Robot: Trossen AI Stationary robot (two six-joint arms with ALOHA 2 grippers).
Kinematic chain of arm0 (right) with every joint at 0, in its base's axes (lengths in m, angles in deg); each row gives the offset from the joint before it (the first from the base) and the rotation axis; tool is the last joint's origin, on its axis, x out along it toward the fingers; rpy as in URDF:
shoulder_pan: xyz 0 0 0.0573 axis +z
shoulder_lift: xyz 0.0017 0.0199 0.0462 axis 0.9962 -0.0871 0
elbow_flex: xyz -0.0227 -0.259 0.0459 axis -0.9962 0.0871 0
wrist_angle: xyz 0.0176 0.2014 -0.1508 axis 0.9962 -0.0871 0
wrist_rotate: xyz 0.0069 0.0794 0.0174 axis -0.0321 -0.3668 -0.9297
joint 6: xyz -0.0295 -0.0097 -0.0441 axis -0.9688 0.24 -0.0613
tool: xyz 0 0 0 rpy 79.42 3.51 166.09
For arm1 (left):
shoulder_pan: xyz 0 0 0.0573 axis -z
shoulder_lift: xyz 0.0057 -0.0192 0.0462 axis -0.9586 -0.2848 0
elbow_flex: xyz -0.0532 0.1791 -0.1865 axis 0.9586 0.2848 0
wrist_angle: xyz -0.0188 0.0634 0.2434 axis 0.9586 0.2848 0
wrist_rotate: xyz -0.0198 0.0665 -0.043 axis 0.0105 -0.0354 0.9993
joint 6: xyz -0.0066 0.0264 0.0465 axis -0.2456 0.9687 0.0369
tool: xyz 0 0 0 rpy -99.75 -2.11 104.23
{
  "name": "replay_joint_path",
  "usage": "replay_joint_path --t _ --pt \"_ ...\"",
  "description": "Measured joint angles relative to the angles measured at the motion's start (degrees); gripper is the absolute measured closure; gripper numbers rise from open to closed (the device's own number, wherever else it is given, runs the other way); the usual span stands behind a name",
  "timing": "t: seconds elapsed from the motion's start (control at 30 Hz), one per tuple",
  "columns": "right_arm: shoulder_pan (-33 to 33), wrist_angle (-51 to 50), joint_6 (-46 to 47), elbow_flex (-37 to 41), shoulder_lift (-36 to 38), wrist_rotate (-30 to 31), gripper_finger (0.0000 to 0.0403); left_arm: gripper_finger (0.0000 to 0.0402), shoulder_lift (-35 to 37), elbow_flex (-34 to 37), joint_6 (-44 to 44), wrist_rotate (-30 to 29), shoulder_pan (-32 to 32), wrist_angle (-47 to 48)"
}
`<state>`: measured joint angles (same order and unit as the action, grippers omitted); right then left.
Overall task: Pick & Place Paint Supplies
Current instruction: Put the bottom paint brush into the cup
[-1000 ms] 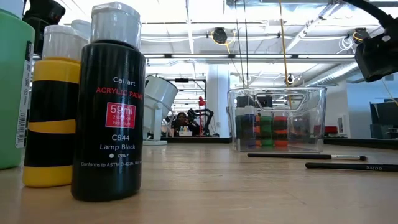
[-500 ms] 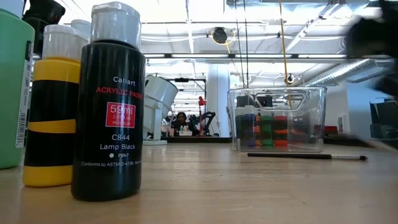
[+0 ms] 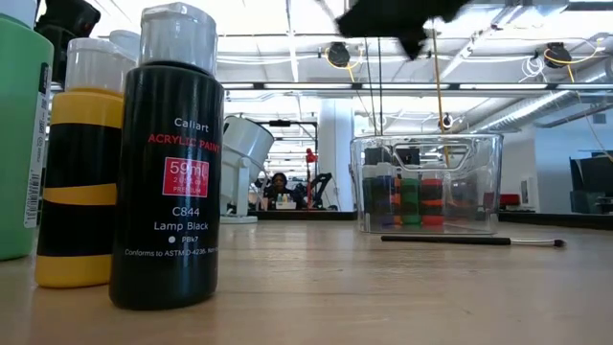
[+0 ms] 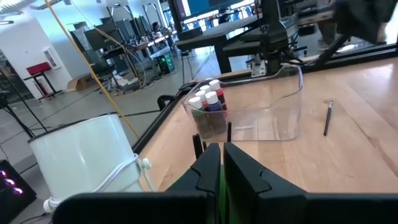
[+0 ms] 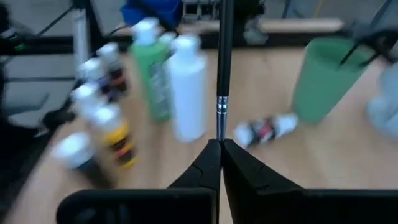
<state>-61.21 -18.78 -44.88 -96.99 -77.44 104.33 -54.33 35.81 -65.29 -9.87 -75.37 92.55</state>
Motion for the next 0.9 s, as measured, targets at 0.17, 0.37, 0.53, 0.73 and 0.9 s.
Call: replay_joint_path --t 0.17,0.37,0.53,0.73,0.9 --pt "-8.5 12.2 -10.9 0.0 -4.7 -8.5 0.0402 0.0376 0.0 0.0 -1.9 4.3 0.0 -0.5" --pt "-14.5 32.0 -20.5 0.0 -12.2 -19.9 0.0403 0.0376 -1.3 0.0 -1.8 16.1 0.0 -4.1" --pt "-17.1 39.4 -21.4 -2.4 -17.9 -25.7 0.0403 0.0375 -5.2 0.0 -2.6 18.9 0.1 -10.0" --pt "-17.1 30.6 -22.1 -10.3 -23.4 -26.0 0.0403 0.0375 -12.0 4.5 -2.6 26.3 1.9 -28.1" --pt "-16.5 30.3 -24.5 -12.3 -25.1 -22.1 0.0401 0.0375 -15.7 5.5 -6.1 25.7 3.7 -35.2"
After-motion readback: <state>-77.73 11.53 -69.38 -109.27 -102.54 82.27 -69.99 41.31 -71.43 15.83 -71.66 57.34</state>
